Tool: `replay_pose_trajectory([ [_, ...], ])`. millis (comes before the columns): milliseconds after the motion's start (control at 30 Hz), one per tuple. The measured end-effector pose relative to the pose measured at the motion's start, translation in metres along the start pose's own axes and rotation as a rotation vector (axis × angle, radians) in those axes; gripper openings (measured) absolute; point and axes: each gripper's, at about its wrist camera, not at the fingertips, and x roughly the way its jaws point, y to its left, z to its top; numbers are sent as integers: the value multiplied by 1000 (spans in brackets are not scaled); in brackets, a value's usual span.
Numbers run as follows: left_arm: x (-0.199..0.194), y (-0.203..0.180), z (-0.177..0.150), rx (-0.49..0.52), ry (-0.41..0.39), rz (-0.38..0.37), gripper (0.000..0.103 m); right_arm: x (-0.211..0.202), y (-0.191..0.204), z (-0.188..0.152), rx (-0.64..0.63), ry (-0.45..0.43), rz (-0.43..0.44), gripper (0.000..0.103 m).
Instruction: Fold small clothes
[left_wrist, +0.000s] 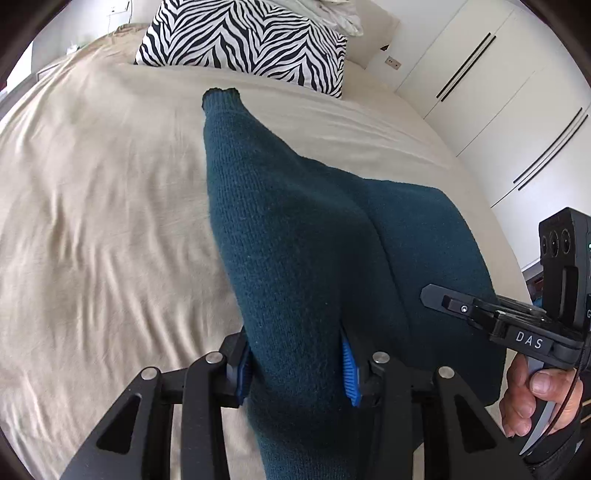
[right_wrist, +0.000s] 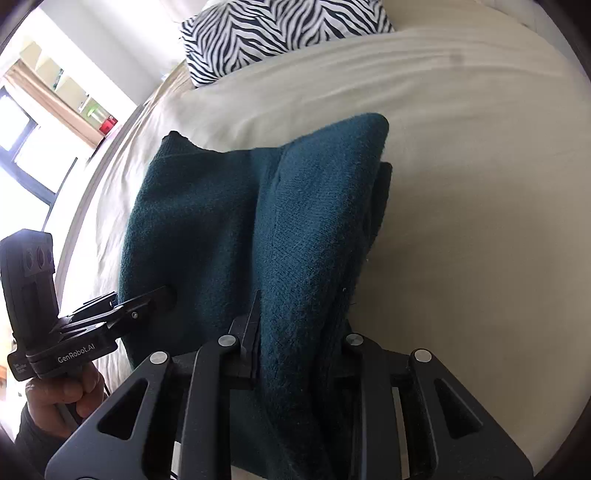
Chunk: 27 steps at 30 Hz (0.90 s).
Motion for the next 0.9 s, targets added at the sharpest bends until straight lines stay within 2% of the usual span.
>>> replay_pose_trajectory([
  [100, -48, 4, -28, 18, -28, 10, 41, -29, 44, -25, -71, -33, -14, 21],
  [267, -123, 13, -87, 60, -58, 49, 42, -68, 111, -84, -155, -69, 32, 21],
  [433, -166, 34, -153, 61, -71, 79, 42, -72, 160, -147, -175, -56, 106, 21],
  [567, -169, 63, -190, 3, -60, 52, 43, -54, 175, -183, -144, -3, 172, 21],
  [700, -140, 86, -209, -20, -18, 72, 46, -28, 178, -204, -129, 21, 194, 22],
  [767, -129, 94, -214, -27, -26, 75, 51, -6, 170, -214, -89, 36, 164, 24],
  [800, -125, 96, -213, -42, -32, 63, 54, 1, 160, -222, -61, 40, 162, 28],
  [900, -124, 100, -217, -49, -48, 61, 60, 17, 135, -236, 30, 12, 249, 35],
])
